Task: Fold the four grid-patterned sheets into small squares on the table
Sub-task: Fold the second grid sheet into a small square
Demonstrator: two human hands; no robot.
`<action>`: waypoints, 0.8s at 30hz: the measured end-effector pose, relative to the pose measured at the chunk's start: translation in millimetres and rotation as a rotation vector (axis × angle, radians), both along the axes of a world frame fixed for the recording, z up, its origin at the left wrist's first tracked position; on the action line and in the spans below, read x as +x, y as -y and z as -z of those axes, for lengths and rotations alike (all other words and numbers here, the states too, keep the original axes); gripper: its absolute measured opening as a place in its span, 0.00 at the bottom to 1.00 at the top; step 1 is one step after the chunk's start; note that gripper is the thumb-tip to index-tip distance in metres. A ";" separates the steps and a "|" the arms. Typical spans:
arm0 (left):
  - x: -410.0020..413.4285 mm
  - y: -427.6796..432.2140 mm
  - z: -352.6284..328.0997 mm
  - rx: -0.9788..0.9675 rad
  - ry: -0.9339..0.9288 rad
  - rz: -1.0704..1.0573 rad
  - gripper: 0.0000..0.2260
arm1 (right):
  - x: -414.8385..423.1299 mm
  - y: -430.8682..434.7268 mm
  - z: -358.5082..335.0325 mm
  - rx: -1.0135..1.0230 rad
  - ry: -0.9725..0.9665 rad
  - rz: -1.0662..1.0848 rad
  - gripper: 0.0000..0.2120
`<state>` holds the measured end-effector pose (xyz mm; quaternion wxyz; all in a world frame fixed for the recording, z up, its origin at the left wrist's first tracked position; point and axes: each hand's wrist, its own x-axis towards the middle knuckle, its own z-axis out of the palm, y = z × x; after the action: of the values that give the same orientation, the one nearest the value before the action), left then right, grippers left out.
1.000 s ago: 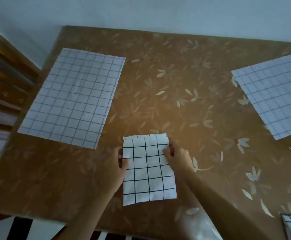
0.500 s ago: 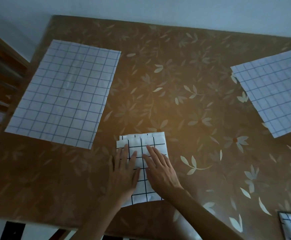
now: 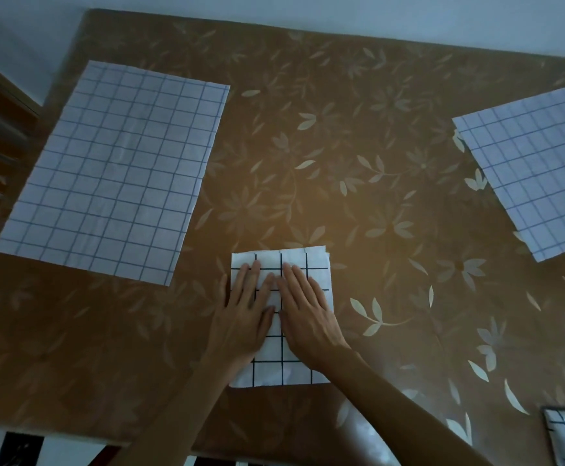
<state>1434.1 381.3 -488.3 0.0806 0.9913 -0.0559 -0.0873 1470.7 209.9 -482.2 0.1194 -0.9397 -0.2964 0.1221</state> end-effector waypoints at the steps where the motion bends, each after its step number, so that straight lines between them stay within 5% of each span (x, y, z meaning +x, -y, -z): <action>1: 2.2 -1.2 -0.2 0.007 -0.003 0.002 0.27 | 1.0 -1.6 1.9 -0.008 -0.008 -0.014 0.29; 12: 3.1 -5.5 -13.9 0.096 -0.080 -0.102 0.39 | 19.2 30.5 4.8 -0.113 0.007 0.046 0.34; 17: -39.8 3.6 -17.5 0.049 -0.095 0.138 0.34 | 18.5 30.6 6.3 -0.134 0.036 0.040 0.34; 24: -62.0 -9.6 -17.8 0.065 -0.154 0.090 0.36 | 18.9 30.7 3.0 -0.171 0.052 0.026 0.35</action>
<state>1372.1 390.8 -470.5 0.0483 0.9803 -0.0910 -0.1687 1489.7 179.2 -485.1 0.0325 -0.9531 -0.2754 0.1212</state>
